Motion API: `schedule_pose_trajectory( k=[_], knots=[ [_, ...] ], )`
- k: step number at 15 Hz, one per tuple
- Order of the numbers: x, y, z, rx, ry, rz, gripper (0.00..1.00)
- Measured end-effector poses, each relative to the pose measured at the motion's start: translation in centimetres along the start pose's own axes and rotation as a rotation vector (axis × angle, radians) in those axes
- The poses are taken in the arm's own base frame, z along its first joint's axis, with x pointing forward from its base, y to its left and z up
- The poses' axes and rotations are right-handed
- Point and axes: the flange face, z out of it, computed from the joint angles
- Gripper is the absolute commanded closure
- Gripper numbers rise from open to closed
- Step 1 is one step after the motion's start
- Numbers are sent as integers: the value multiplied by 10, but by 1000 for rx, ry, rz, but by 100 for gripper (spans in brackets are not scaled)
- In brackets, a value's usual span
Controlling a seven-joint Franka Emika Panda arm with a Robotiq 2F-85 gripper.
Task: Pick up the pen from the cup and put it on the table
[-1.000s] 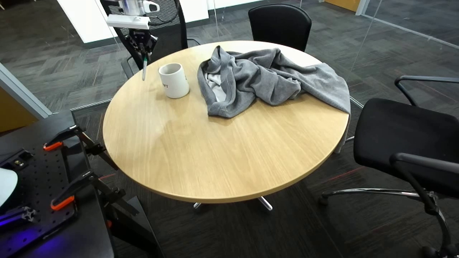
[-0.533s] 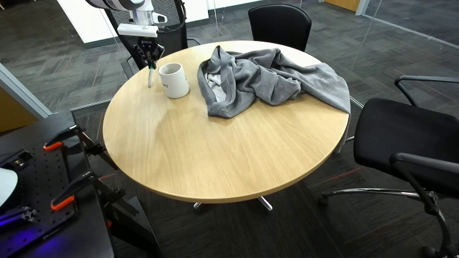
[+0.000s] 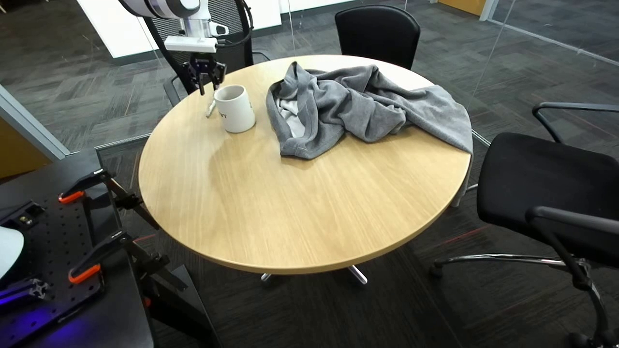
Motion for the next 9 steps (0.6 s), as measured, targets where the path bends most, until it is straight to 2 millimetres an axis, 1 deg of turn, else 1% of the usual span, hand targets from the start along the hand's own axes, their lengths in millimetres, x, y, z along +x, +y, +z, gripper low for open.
schedule_pose_trajectory(
  k=[3,6,9],
  knots=[
    [4,-1,-8,-11,13,0,1],
    [5,-1,-25,-49,28,27,0],
    [0,0,-53,-92,61,65,0]
  ],
)
